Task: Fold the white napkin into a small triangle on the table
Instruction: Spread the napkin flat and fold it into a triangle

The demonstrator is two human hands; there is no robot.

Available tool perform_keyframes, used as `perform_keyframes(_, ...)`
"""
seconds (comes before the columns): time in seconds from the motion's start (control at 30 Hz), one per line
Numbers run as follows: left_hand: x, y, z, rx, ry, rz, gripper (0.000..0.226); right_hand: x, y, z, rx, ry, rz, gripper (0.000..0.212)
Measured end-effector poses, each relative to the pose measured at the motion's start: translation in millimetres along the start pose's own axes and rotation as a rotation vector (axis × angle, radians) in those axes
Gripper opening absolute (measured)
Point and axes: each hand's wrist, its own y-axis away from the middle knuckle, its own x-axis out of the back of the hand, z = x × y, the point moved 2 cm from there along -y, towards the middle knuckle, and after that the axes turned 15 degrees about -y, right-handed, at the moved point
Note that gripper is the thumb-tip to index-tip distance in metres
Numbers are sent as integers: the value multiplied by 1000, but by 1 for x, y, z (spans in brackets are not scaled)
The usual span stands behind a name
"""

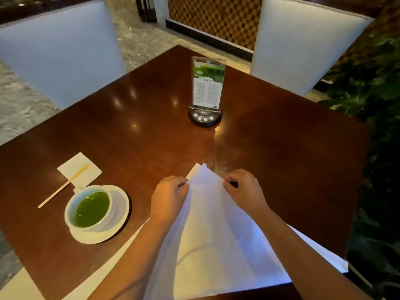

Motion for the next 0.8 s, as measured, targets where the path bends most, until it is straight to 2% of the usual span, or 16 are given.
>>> perform_keyframes(0.13, -13, -4, -11, 11, 7, 30, 14, -8, -8, 9, -25, 98, -39, 16)
perform_keyframes(0.4, -21, -12, -14, 54, -94, 132, 14, -21, -25, 13, 6, 243, 15, 19)
perform_keyframes(0.57, -26, -17, -14, 83, -116, 116, 6, -27, -27, 19, 75, 323, 94, 18)
perform_keyframes(0.6, -26, -18, -12, 84, -124, 112, 8, -28, -26, 19, 89, 311, 112, 17)
perform_keyframes(0.67, -25, -13, -8, 62, -188, 134, 27, -28, -20, 18, 185, 321, 163, 10)
perform_keyframes(0.73, -23, 4, -1, -6, -293, 196, 43, -29, -4, 14, 304, 361, 236, 20)
perform_keyframes(0.8, -23, 34, 6, -103, -388, 208, 49, -34, 26, 13, 344, 369, 236, 34)
